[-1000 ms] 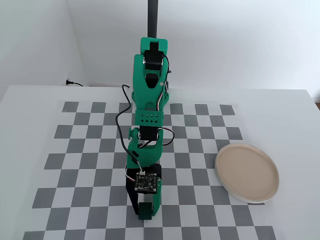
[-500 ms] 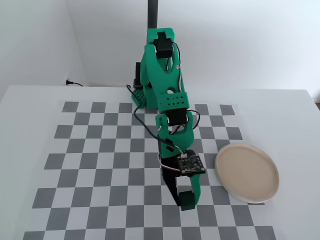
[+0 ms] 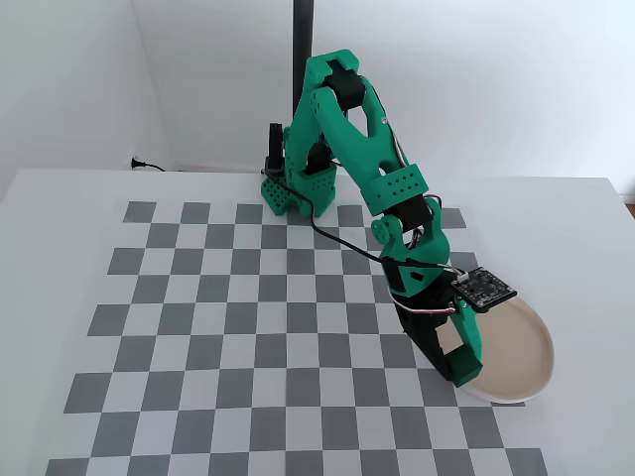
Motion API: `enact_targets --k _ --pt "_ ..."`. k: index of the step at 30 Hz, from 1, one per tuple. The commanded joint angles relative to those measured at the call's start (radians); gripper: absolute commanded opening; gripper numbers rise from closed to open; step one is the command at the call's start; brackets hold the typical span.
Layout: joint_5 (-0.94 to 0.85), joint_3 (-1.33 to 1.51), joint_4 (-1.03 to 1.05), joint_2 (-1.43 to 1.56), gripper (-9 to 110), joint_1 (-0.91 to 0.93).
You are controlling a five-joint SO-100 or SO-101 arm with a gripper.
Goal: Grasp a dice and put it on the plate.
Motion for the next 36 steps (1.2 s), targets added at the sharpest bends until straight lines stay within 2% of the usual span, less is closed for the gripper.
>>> enact_targets --k 1,16,26,31,36 --pt "0.009 -0.087 -0.054 0.089 -4 -0.064" --pt "0.011 -0.087 -0.129 -0.026 -4 -0.25" --pt "0.005 -0.054 -0.14 -0.106 -4 -0.256" --pt "0.017 -0.026 -0.178 -0.104 9 -0.238" --pt "0.018 -0.017 -0.172 -0.08 12 -0.232"
